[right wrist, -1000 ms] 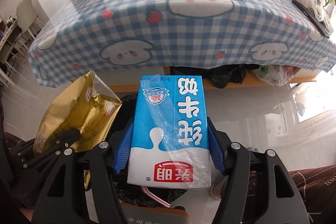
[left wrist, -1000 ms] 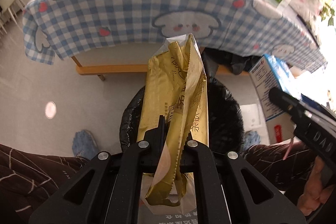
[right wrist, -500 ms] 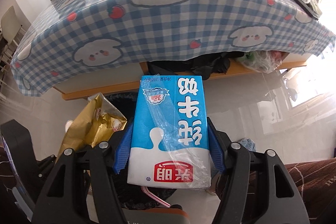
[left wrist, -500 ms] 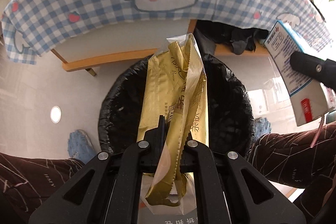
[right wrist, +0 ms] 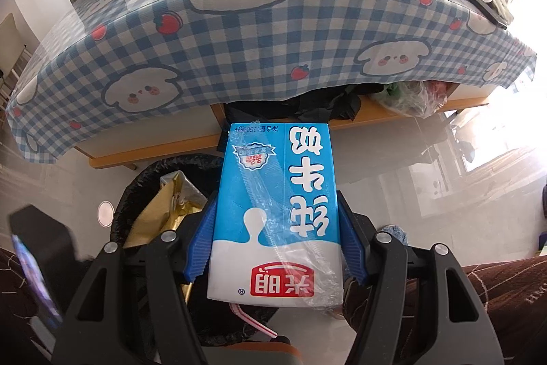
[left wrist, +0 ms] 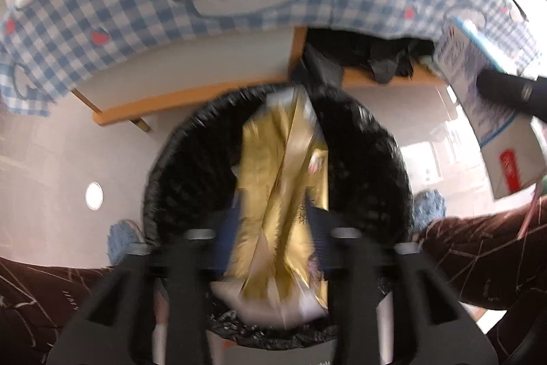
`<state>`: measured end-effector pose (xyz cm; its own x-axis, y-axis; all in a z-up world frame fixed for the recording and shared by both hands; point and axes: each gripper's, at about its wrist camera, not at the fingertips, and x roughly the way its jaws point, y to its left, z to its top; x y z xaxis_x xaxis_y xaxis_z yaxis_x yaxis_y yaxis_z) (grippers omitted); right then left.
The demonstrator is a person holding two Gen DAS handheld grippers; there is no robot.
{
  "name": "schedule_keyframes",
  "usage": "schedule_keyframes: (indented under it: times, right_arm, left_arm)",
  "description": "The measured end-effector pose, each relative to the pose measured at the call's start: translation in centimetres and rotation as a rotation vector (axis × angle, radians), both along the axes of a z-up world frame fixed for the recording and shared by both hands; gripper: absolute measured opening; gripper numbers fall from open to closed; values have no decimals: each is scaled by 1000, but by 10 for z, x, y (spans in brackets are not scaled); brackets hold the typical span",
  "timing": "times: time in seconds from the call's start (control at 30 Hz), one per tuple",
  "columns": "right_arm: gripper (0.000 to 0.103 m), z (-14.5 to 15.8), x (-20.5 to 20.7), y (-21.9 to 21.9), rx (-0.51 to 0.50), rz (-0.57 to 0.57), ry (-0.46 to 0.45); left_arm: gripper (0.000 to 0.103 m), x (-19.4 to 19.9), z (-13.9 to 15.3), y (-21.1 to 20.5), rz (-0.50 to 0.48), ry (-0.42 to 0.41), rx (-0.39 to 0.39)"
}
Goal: Collect trash
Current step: 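Open left tool to drop the wrapper while right tool drops the carton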
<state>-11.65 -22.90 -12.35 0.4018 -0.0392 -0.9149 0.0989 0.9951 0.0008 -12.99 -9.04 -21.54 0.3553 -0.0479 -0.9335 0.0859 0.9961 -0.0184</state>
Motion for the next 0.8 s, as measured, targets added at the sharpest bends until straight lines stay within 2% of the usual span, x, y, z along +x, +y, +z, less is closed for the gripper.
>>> schedule_keyframes:
  times: [0.07, 0.1, 0.13, 0.27, 0.43, 0.8]
  right_arm:
    - [61, -3, 0, -1, -7, -9, 4]
    - [61, -5, 1, -2, -12, -16, 9]
    - [61, -8, 0, -2, -15, -19, 13]
    - [61, -17, 1, -3, -26, -31, 32]
    - [61, -30, 1, 7, -34, -19, 63]
    - [61, -53, -2, 41, -9, 49, 109]
  left_arm:
    - [59, 2, 10, 4, 9, -28, -1]
    - [64, 3, 15, 6, 9, -38, -4]
    - [73, 4, 19, 9, 15, -47, -10]
    - [90, 7, 30, 19, 25, -67, -19]
    - [97, 11, 41, 38, 42, -76, -46]
    - [97, 18, 60, 84, 99, -70, -15]
